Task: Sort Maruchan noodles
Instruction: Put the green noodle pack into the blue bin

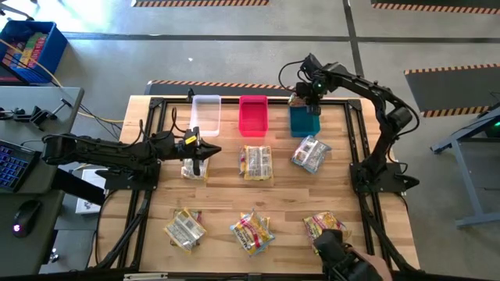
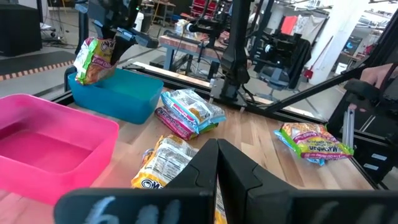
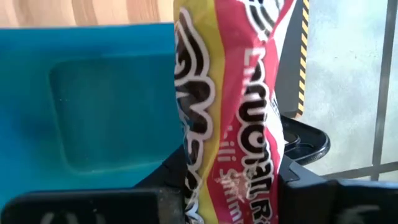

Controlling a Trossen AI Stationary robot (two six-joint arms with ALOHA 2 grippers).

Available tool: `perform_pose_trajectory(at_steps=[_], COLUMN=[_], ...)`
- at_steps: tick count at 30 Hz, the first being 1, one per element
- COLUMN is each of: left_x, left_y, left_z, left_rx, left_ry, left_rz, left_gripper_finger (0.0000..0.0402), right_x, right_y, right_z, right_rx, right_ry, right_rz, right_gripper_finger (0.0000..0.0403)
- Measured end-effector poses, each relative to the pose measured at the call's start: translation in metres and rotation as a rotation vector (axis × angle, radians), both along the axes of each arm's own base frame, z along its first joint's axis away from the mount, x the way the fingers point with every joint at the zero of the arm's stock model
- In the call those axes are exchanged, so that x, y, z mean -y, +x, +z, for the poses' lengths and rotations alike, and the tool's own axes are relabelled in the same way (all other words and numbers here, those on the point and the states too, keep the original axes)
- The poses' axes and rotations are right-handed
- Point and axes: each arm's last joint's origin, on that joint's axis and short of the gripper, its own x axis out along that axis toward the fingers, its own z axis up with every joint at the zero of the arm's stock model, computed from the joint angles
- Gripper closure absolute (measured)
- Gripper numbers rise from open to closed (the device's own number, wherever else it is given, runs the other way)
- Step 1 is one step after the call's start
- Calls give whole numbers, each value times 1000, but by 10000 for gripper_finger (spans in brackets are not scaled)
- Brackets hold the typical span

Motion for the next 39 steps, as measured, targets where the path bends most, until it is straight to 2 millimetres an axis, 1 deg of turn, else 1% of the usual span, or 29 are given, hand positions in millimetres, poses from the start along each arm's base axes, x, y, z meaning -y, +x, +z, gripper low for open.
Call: perform_pose_trajectory(at_steps=[6, 11, 16, 23, 36, 39], left_x=[0, 0, 0, 0, 0, 0], left_y=[0, 0, 0, 0, 0, 0], left_z=[0, 0, 0, -1, -1, -1], left_rx=[-3, -4, -3, -6, -5, -5], left_ry=[-9, -12, -21, -21, -30, -30], left_rz=[1, 1, 2, 2, 5, 8], left_gripper_finger=[401, 401, 401, 401, 401, 401], right_x=[0, 2, 3, 2, 4, 6], right_y=[0, 1, 0, -3, -2, 0], right_z=[0, 11, 20, 15, 15, 10], right_rx=[-11, -12, -56, -87, -41, -44], right_ry=[0, -14, -42, -30, -30, -19], right_rz=[-9, -13, -9, -7, -21, -29], right_gripper_finger=[313, 313, 313, 313, 313, 313])
